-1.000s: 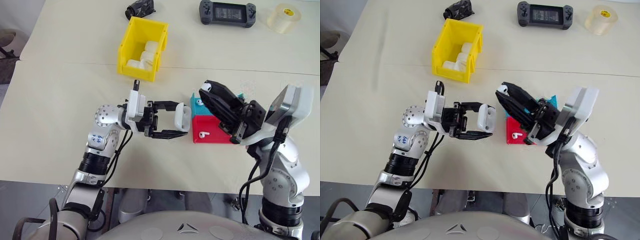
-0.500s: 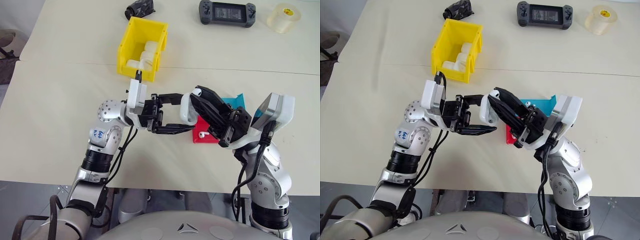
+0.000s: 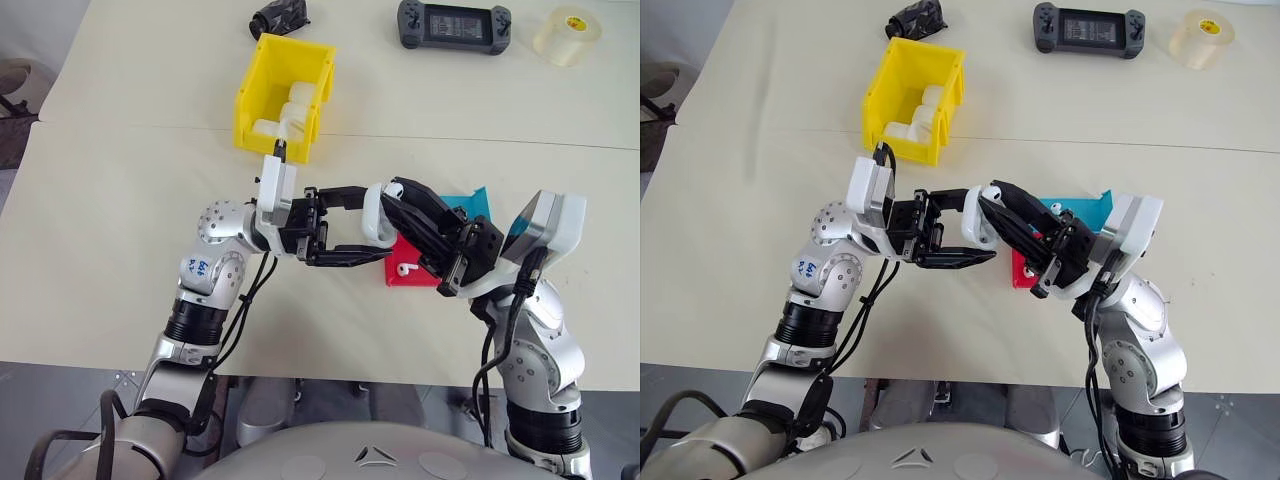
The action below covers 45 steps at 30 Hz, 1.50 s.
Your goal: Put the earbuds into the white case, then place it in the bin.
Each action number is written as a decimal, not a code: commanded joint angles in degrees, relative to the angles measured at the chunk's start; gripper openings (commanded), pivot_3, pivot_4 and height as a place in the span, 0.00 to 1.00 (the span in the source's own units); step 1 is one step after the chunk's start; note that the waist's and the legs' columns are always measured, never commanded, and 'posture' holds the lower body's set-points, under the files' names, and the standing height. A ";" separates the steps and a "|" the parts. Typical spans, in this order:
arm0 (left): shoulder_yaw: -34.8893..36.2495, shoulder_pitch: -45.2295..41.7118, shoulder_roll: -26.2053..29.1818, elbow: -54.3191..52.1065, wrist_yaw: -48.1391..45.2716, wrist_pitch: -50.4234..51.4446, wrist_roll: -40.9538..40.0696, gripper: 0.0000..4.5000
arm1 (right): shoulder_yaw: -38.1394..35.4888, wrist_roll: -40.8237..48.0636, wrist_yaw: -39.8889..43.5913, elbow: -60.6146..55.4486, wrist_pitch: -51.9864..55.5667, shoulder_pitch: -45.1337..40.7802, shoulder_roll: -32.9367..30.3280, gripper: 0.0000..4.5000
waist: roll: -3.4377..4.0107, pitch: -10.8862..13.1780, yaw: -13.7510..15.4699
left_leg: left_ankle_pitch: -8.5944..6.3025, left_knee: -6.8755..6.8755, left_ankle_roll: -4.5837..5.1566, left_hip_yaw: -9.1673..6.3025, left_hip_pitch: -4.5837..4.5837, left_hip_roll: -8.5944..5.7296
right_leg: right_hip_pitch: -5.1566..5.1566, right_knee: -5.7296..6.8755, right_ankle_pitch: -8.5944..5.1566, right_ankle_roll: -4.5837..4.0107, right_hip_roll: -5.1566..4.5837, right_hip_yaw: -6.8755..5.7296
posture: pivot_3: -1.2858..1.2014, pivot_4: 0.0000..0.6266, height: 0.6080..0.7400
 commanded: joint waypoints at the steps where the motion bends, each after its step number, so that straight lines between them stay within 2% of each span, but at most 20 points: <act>1: 1.21 -1.55 -1.07 -4.07 0.47 -0.31 -2.89 0.62 | 1.23 -1.28 1.08 1.04 -0.08 0.39 -1.02 0.13 | 0.00 0.00 0.03 | 0.00 0.00 0.00 0.00 0.00 0.00 | 0.00 0.00 0.00 0.00 0.00 -0.01 | 0.52 0.24 1.00; 5: 1.22 -1.78 -1.23 -4.62 0.22 0.31 -3.38 0.62 | 1.65 0.75 1.44 1.04 0.73 0.23 -1.24 0.13 | 0.00 0.00 0.03 | 0.00 0.00 0.00 0.00 -0.01 0.00 | 0.00 0.00 0.00 0.00 -0.01 0.00 | 0.52 0.24 1.00; 17: 0.99 -1.82 -1.27 -4.91 -0.17 0.84 -3.95 0.62 | 1.25 2.69 1.51 0.89 1.39 -0.76 -1.37 1.00 | 0.00 0.00 0.02 | 0.00 0.00 0.00 -0.01 0.00 0.01 | 0.00 -0.02 0.00 0.00 -0.03 0.01 | 0.52 0.24 1.00; 21: 1.31 -1.27 -0.66 -4.04 -0.07 0.48 -3.19 0.62 | -1.59 3.46 0.80 -0.15 1.25 -1.04 -2.73 1.00 | 0.00 0.00 0.03 | 0.00 0.00 0.00 0.00 -0.01 0.00 | 0.00 -0.03 0.00 0.00 -0.03 0.01 | 0.52 0.24 1.00; 27: 1.75 1.03 2.37 -2.03 -1.01 -0.93 -0.99 0.62 | -13.53 6.87 3.33 -1.08 1.10 3.87 -10.84 1.00 | 0.00 0.00 0.20 | -0.02 -0.02 0.04 -0.02 -0.04 -0.04 | 0.03 -0.09 0.00 0.00 -0.08 -0.02 | 0.52 0.24 1.00; 30: 1.80 3.14 4.07 -1.90 -1.74 -2.04 -0.36 0.62 | -21.21 7.81 6.25 0.88 0.63 7.47 -15.33 1.00 | 0.00 0.00 0.15 | -0.02 -0.07 0.04 0.00 -0.02 -0.02 | 0.03 -0.10 0.00 0.00 -0.07 -0.02 | 0.52 0.24 1.00; 34: 1.62 5.53 5.01 -3.70 -0.90 -2.82 0.35 0.62 | -28.54 1.27 17.47 10.67 -5.90 13.94 -21.74 1.00 | -0.01 0.01 0.23 | -0.02 -0.06 0.07 0.05 -0.01 0.03 | 0.08 -0.15 0.00 0.00 -0.06 0.01 | 0.52 0.24 1.00; 37: 1.18 6.60 5.18 -4.71 -0.12 -3.48 1.19 0.62 | -30.14 -0.87 21.89 17.75 -9.03 14.88 -23.75 1.00 | -0.01 0.01 0.19 | 0.01 -0.06 0.13 0.08 0.01 0.01 | 0.12 -0.19 0.00 0.01 -0.09 0.05 | 0.52 0.24 1.00; 41: 0.75 8.13 5.29 -6.87 1.88 -3.88 2.19 0.62 | -29.47 -4.05 25.54 24.77 -12.11 12.10 -26.38 1.00 | 0.00 0.01 0.08 | 0.02 -0.06 0.12 0.08 0.03 0.05 | 0.11 -0.21 0.01 0.01 -0.16 0.10 | 0.52 0.24 1.00; 44: 0.55 9.35 5.14 -8.93 3.72 -4.01 2.76 0.62 | -26.39 -4.96 27.79 26.66 -9.89 7.40 -29.95 1.00 | 0.02 0.01 -0.16 | 0.02 -0.06 0.12 0.14 0.06 0.08 | 0.10 -0.26 0.01 0.01 -0.19 0.16 | 0.52 0.24 1.00; 45: 0.45 9.64 5.13 -9.39 4.09 -4.00 2.82 0.62 | -25.35 -3.77 27.69 25.98 -5.29 6.58 -31.84 1.00 | 0.05 0.02 -0.12 | 0.02 -0.06 0.11 0.15 0.08 0.12 | 0.10 -0.33 0.01 0.01 -0.19 0.17 | 0.52 0.24 1.00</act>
